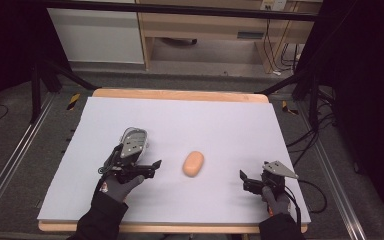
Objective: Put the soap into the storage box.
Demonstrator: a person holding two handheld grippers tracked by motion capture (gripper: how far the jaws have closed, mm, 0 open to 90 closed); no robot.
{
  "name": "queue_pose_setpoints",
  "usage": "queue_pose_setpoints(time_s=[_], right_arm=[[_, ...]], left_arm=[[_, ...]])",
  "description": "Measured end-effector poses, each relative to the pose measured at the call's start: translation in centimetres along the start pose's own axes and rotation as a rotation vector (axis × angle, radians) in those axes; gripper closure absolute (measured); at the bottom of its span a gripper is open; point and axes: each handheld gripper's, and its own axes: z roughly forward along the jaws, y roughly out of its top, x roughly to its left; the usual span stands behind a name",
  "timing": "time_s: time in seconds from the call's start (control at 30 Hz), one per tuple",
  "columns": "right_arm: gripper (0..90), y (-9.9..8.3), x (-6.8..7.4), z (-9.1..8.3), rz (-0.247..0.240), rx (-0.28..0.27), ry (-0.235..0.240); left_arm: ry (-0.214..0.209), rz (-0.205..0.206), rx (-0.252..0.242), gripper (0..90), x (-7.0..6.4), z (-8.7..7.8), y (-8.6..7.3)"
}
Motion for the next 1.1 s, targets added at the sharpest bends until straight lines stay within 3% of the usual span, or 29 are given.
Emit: queue_pose_setpoints(time_s=[0.3,0.87,1.1], right_arm=[[2.8,-0.1,-0.1,0.0,0.018,-0.004,0.0],[2.8,-0.1,-0.1,0.0,0.006,-0.005,-0.011],[2.8,-0.1,-0.1,0.0,-0.001,-0.005,-0.013]], left_arm=[[-0.026,0.021,0.014,18.6,-1.5,1.7,1.1],[-0.054,0.067,0.05,22.6,-4.0,4.2,2.6],[-0.063,0.068,0.072,24.4,-4.8,5.3,3.0]])
